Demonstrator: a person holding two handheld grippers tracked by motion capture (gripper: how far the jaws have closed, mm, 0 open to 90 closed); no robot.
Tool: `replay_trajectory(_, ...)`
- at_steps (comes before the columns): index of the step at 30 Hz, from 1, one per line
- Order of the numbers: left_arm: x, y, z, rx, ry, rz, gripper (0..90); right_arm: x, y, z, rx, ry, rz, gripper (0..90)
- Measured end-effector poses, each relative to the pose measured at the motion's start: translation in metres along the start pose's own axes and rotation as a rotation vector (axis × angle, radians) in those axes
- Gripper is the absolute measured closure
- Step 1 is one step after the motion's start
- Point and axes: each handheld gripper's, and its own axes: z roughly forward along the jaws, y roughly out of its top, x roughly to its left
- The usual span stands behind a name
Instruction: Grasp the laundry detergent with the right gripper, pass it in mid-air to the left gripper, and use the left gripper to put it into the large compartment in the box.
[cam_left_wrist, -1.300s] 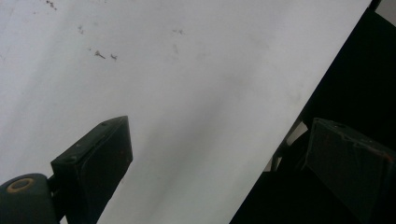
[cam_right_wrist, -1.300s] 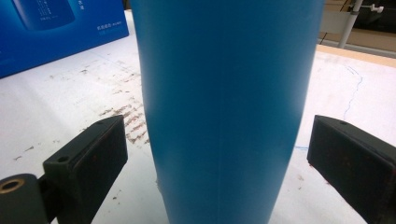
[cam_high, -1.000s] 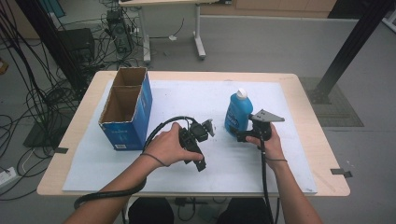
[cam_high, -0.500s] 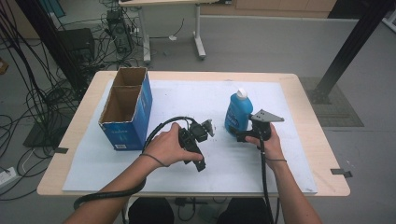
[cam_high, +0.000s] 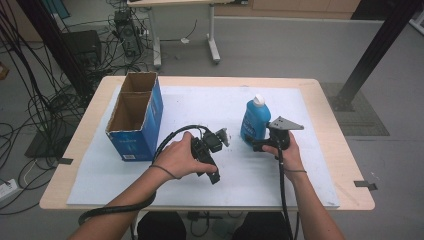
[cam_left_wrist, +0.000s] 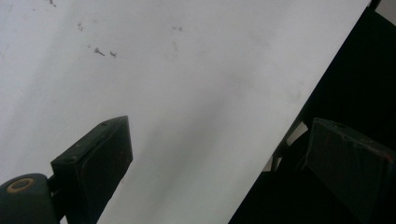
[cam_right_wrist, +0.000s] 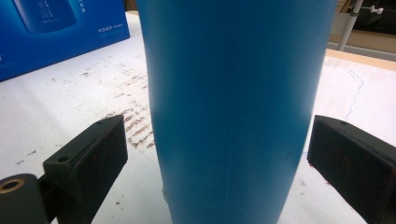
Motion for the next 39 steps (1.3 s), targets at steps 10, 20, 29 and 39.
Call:
replay_trajectory(10, -0.0004, -0.0003, 0.0011, 0.000, -0.001, -0.001, 7.5, 0.0001, -0.0003, 0.0003, -0.001, 0.000, 0.002, 4.8)
replay_trajectory(20, -0.0006, 0.0002, 0.0006, -0.002, -0.002, 0.000, 7.5, 0.0006, -0.0011, 0.0007, -0.003, -0.001, 0.008, 4.8)
replay_trajectory(29, -0.0011, 0.0003, 0.0008, 0.001, 0.000, 0.001, 7.4, 0.0015, -0.0016, 0.0021, -0.005, 0.001, 0.011, 4.9)
replay_trajectory(39, -0.0012, 0.0008, -0.0007, 0.001, 0.002, -0.001, 7.5, 0.0017, -0.0033, 0.0023, -0.016, 0.001, 0.014, 14.9)
